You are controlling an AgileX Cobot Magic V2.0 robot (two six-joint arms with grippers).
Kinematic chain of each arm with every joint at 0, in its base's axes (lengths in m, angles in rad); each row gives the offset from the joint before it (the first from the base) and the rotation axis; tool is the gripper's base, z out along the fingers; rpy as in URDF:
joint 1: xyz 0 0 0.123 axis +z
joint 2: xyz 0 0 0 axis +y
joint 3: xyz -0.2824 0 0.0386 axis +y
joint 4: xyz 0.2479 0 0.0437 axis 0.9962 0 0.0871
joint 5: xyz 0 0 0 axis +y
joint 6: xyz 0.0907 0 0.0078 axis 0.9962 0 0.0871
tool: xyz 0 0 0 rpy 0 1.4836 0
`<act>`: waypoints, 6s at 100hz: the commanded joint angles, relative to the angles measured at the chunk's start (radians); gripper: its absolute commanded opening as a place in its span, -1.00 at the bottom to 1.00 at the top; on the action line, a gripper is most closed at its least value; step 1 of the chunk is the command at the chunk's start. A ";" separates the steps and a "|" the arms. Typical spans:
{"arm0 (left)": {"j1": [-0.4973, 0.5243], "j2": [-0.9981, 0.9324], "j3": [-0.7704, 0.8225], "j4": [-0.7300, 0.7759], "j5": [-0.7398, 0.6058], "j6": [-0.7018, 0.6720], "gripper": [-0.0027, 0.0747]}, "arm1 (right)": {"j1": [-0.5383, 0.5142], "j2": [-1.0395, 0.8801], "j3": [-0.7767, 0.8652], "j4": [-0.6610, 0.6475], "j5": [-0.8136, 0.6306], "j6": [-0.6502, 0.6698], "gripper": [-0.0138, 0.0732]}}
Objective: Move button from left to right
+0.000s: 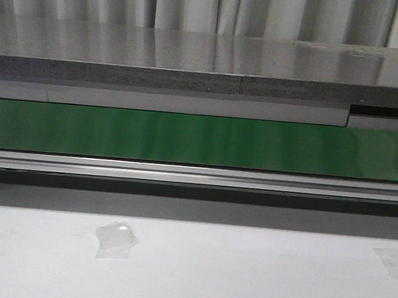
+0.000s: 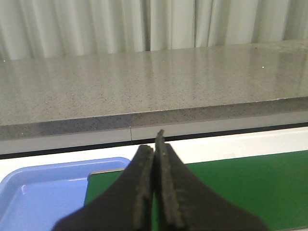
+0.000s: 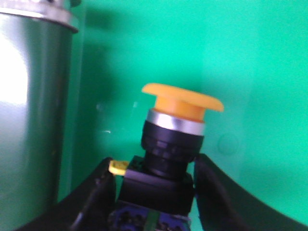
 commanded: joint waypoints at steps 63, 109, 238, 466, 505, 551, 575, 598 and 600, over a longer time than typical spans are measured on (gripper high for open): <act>-0.008 0.003 -0.029 -0.012 -0.070 -0.002 -0.98 | -0.007 -0.086 -0.034 -0.002 -0.039 -0.007 0.35; -0.008 0.003 -0.029 -0.012 -0.070 -0.002 -0.98 | 0.059 -0.265 -0.034 0.275 -0.178 -0.010 0.35; -0.008 0.003 -0.029 -0.012 -0.070 -0.002 -0.98 | 0.385 -1.169 0.722 0.405 -0.517 -0.010 0.35; -0.008 0.003 -0.029 -0.012 -0.070 -0.002 -0.98 | 0.437 -1.644 0.910 0.264 -0.332 0.170 -0.84; -0.008 0.003 -0.029 -0.012 -0.070 -0.002 -0.98 | 0.486 -1.795 1.169 -0.049 -0.642 0.548 -0.84; -0.008 0.003 -0.029 -0.012 -0.070 -0.002 -0.98 | 0.486 -1.998 1.416 -0.042 -0.673 0.548 -0.84; -0.008 0.003 -0.029 -0.012 -0.069 -0.002 -0.98 | 0.486 -1.996 1.415 -0.040 -0.650 0.548 -0.84; -0.008 0.003 -0.029 -0.012 -0.069 -0.002 -0.98 | 0.486 -1.996 1.415 -0.040 -0.650 0.548 -0.84; -0.008 0.003 -0.029 -0.012 -0.069 -0.002 -0.98 | 0.486 -1.996 1.415 -0.040 -0.650 0.548 -0.84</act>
